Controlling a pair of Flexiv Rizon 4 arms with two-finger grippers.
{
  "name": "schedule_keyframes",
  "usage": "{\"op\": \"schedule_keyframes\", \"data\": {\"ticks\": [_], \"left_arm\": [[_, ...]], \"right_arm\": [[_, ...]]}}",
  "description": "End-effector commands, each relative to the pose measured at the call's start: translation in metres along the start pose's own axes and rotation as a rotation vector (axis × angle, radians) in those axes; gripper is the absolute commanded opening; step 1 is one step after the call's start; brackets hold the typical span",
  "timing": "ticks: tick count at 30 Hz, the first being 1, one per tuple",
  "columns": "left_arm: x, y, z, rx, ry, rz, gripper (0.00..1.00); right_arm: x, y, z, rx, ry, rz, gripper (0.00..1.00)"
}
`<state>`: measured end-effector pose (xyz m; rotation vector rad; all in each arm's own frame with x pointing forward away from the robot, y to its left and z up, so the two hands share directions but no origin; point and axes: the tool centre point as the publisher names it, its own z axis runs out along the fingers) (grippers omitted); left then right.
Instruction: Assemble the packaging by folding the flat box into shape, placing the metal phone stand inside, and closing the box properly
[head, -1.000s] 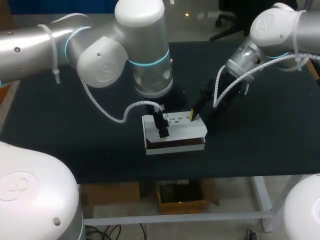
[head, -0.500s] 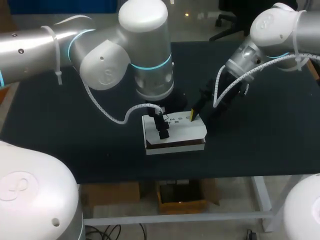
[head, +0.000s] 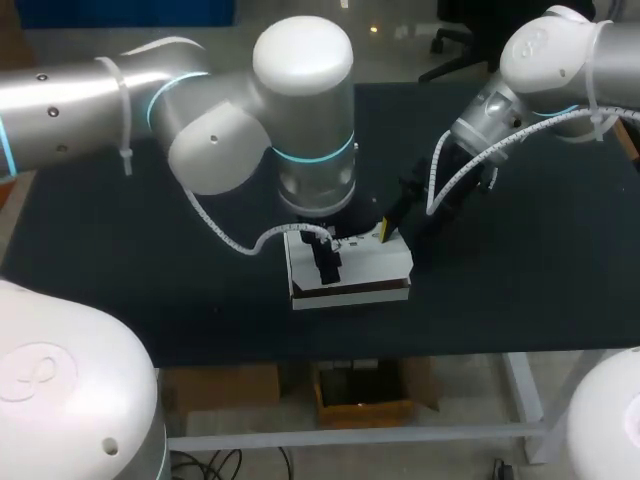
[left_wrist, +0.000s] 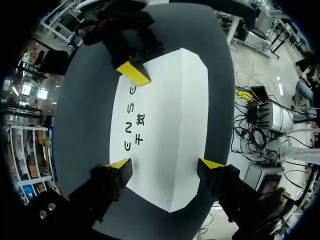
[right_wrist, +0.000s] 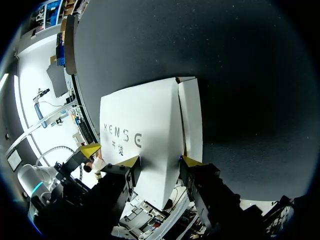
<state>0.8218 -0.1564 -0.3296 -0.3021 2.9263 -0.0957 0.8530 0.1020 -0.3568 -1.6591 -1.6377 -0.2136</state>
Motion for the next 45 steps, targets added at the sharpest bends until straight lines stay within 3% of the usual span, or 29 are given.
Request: {"op": "schedule_keyframes", "data": {"ticks": [1,11,20,28,30,31,37,45], "left_arm": [[0.002,-0.003,0.003,-0.016,-0.027,-0.006,0.87],[-0.008,-0.005,0.009,-0.024,-0.044,-0.024,0.84],[-0.012,-0.006,0.013,-0.018,-0.108,-0.039,0.83],[-0.013,-0.007,0.015,-0.014,-0.166,-0.041,0.7],[-0.013,-0.008,0.015,-0.011,-0.172,-0.04,0.49],[-0.013,-0.008,0.016,-0.01,-0.178,-0.038,0.47],[-0.011,-0.008,0.017,-0.002,-0.205,-0.028,0.41],[-0.006,-0.008,0.018,-0.003,-0.231,-0.009,0.42]], "right_arm": [[0.0,0.0,0.0,0.003,0.0,0.0,0.49],[0.0,0.0,0.0,0.003,0.0,0.0,0.49],[0.0,0.0,0.0,0.003,0.0,0.0,0.49],[0.0,0.0,0.0,0.003,0.0,0.0,0.49],[0.0,0.0,0.0,0.003,0.0,0.0,0.49],[0.0,0.0,0.0,0.003,0.0,0.0,0.49],[0.0,0.0,0.0,0.003,0.0,0.0,0.49],[0.0,0.0,0.0,0.003,0.0,0.0,0.49]]}}
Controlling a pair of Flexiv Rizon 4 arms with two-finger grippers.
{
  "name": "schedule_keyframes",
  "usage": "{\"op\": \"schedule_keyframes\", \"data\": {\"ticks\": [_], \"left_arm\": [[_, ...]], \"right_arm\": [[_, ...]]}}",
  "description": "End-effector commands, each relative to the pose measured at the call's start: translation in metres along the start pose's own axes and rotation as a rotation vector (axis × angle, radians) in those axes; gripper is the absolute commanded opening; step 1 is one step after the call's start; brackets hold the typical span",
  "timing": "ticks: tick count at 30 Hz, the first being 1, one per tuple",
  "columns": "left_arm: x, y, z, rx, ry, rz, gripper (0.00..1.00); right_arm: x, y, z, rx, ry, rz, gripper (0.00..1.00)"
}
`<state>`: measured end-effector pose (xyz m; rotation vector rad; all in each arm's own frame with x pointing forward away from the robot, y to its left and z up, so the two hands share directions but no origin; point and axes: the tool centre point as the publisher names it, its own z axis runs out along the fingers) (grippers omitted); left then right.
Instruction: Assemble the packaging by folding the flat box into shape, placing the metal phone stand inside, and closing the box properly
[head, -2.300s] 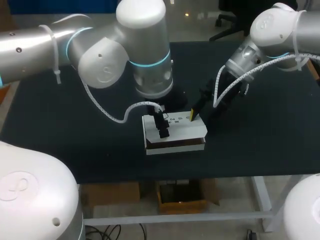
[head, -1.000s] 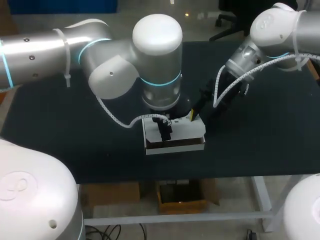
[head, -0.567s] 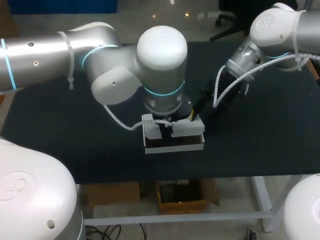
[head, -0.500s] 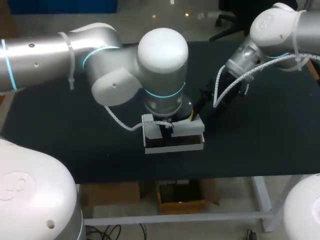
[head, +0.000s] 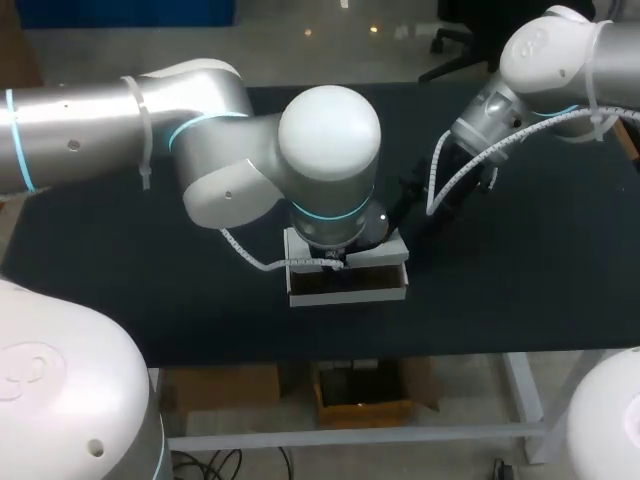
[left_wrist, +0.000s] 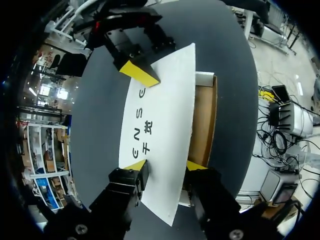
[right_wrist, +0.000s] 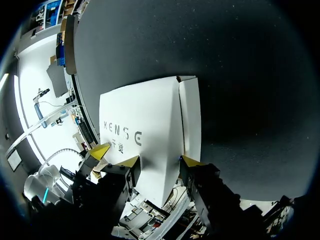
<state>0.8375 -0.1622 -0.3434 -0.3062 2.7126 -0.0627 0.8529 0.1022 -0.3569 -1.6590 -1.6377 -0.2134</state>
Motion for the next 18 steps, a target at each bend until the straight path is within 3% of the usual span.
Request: {"op": "schedule_keyframes", "data": {"ticks": [1,11,18], "left_arm": [[0.0056,-0.0006,-0.0002,-0.003,-0.019,0.003,0.42],[0.0061,-0.0002,0.0015,-0.003,-0.03,0.004,0.36],[0.0064,0.0004,0.0041,0.0,-0.043,0.005,0.36]], "right_arm": [[0.0004,0.0002,-0.0002,0.002,0.0,0.0,0.49],[0.0005,0.0007,-0.0008,0.002,0.0,0.0,0.48],[0.0015,0.0006,-0.0019,0.0,-0.004,-0.002,0.48]]}}
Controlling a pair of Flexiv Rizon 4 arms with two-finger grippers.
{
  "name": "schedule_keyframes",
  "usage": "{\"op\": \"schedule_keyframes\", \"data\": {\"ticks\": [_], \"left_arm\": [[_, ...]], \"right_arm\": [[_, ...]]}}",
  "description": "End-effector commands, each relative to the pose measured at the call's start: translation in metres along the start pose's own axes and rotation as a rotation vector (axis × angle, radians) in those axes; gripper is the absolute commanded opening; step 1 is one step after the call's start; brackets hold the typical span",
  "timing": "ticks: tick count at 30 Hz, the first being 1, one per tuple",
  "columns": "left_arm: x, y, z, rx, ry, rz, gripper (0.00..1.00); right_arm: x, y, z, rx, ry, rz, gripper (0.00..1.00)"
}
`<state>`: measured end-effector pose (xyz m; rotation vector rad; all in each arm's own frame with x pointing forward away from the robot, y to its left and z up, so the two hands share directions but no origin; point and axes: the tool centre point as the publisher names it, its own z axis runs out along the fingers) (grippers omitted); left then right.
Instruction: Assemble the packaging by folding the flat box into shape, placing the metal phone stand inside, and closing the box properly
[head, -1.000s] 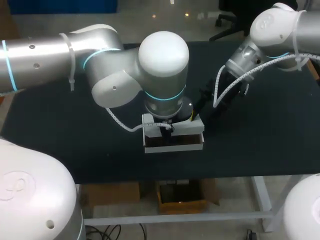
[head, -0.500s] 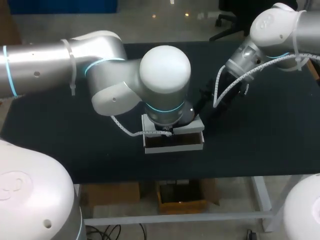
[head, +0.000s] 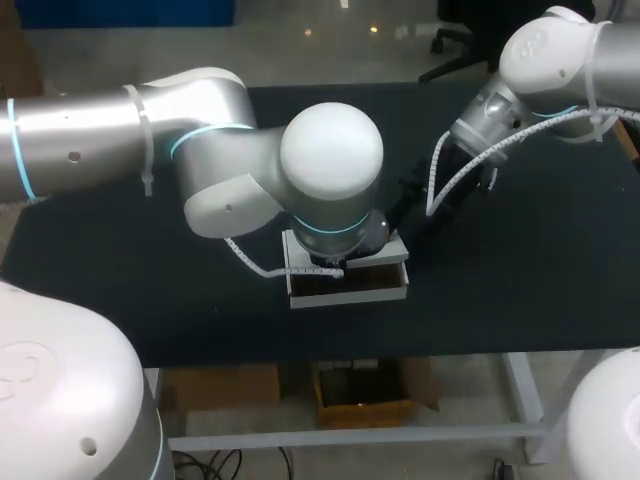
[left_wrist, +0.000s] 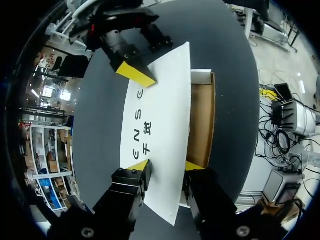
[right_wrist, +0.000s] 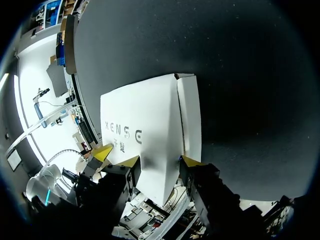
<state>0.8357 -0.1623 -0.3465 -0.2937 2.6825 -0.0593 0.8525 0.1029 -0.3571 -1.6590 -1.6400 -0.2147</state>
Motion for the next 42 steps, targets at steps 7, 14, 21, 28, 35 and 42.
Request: {"op": "schedule_keyframes", "data": {"ticks": [7,14,21,28,35,42], "left_arm": [[0.005,0.001,0.004,-0.003,-0.02,-0.001,0.36],[0.007,0.002,0.007,-0.003,-0.025,0.001,0.37],[0.008,0.003,0.011,-0.003,-0.021,-0.002,0.38],[0.011,0.004,0.015,-0.005,-0.019,-0.003,0.38],[0.014,0.006,0.018,-0.006,-0.016,-0.002,0.4],[0.016,0.007,0.02,-0.006,-0.013,-0.001,0.4]], "right_arm": [[0.0,-0.001,-0.001,0.0,-0.006,0.0,0.49],[-0.002,-0.003,0.001,0.0,-0.005,0.003,0.49],[-0.003,-0.001,-0.002,-0.001,-0.004,0.003,0.49],[-0.002,-0.004,0.001,0.0,-0.004,0.001,0.49],[-0.002,-0.004,0.001,-0.001,-0.004,0.002,0.49],[-0.002,-0.001,-0.003,-0.002,-0.005,0.002,0.49]]}}
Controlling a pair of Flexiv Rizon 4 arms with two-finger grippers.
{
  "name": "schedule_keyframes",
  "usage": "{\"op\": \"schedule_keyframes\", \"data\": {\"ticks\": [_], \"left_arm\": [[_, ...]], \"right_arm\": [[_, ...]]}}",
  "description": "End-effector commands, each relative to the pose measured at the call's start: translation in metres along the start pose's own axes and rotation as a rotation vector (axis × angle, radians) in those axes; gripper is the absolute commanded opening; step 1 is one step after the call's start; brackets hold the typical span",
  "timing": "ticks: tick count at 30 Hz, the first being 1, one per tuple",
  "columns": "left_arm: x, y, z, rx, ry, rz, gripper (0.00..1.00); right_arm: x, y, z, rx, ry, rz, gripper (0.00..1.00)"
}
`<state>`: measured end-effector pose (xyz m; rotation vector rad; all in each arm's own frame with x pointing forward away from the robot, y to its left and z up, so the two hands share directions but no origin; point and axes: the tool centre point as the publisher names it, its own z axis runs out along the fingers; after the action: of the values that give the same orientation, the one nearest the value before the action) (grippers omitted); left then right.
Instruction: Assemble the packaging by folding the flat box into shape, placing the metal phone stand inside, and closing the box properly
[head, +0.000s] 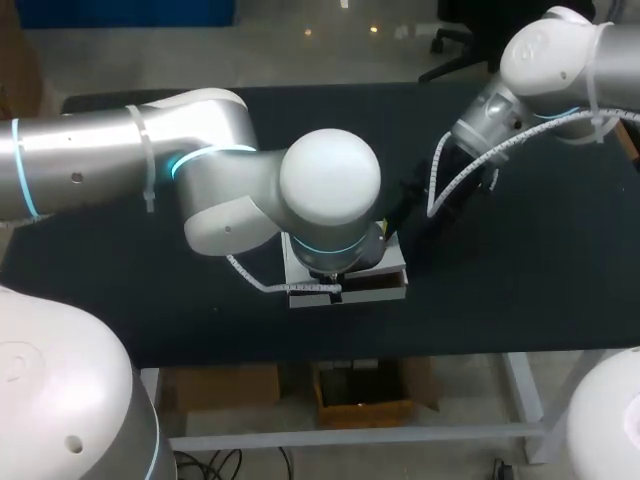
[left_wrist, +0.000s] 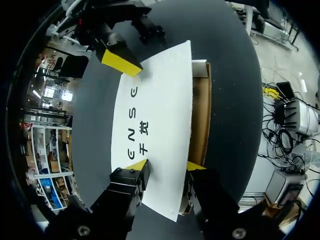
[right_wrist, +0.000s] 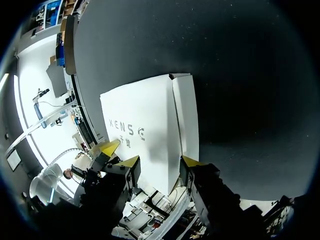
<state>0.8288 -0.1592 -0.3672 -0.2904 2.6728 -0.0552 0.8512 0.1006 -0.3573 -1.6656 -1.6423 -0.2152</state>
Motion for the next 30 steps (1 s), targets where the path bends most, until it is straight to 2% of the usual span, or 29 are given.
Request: {"op": "schedule_keyframes", "data": {"ticks": [1,16,26,30], "left_arm": [[0.002,0.001,0.005,-0.004,-0.003,-0.003,0.4],[0.004,0.002,0.005,-0.001,-0.003,-0.004,0.42],[0.005,0.003,0.004,0.002,-0.007,-0.004,0.42],[0.005,0.003,0.004,0.004,-0.007,-0.004,0.43]], "right_arm": [[0.0,0.0,-0.002,0.003,-0.001,0.0,0.49],[0.001,-0.01,0.001,-0.007,0.0,-0.004,0.49],[-0.003,-0.011,-0.01,-0.024,0.005,-0.005,0.48],[-0.003,-0.019,-0.008,-0.034,0.008,-0.009,0.47]]}}
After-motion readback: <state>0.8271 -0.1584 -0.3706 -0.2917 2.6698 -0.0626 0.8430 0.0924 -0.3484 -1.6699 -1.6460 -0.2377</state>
